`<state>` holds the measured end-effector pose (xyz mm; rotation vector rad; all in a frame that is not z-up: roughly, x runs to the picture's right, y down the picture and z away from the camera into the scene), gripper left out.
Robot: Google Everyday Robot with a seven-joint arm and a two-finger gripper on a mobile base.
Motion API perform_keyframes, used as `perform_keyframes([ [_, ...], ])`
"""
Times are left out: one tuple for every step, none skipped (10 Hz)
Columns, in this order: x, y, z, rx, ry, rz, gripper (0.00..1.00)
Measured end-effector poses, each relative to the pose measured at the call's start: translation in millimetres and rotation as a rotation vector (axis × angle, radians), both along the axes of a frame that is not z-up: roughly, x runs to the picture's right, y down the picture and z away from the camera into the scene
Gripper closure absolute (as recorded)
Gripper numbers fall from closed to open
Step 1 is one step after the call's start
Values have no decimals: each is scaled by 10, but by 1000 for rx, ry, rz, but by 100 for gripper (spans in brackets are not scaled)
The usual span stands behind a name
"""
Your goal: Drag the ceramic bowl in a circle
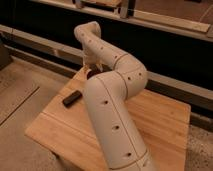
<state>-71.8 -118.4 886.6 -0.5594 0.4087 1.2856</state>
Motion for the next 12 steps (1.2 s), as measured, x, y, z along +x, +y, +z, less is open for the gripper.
perform_keyframes([
  [-71, -7, -23, -6, -44, 21, 35],
  [-126, 42, -39, -26, -62, 46, 35],
  [-165, 110, -55, -48, -61, 57, 35],
  [-230, 209, -70, -76, -54, 63, 35],
  [-273, 278, -74, -92, -48, 58, 35],
  [-299, 351, -71, -109, -42, 49, 35],
  [-308, 436, -48, -127, -35, 37, 35],
  [-294, 537, -2, -151, -22, 26, 35],
  [-244, 609, 56, -169, -5, 24, 35],
  [-191, 659, 104, -185, 10, 28, 35],
  [-109, 728, 185, -209, 31, 37, 35],
  [-62, 761, 234, -220, 42, 40, 38],
])
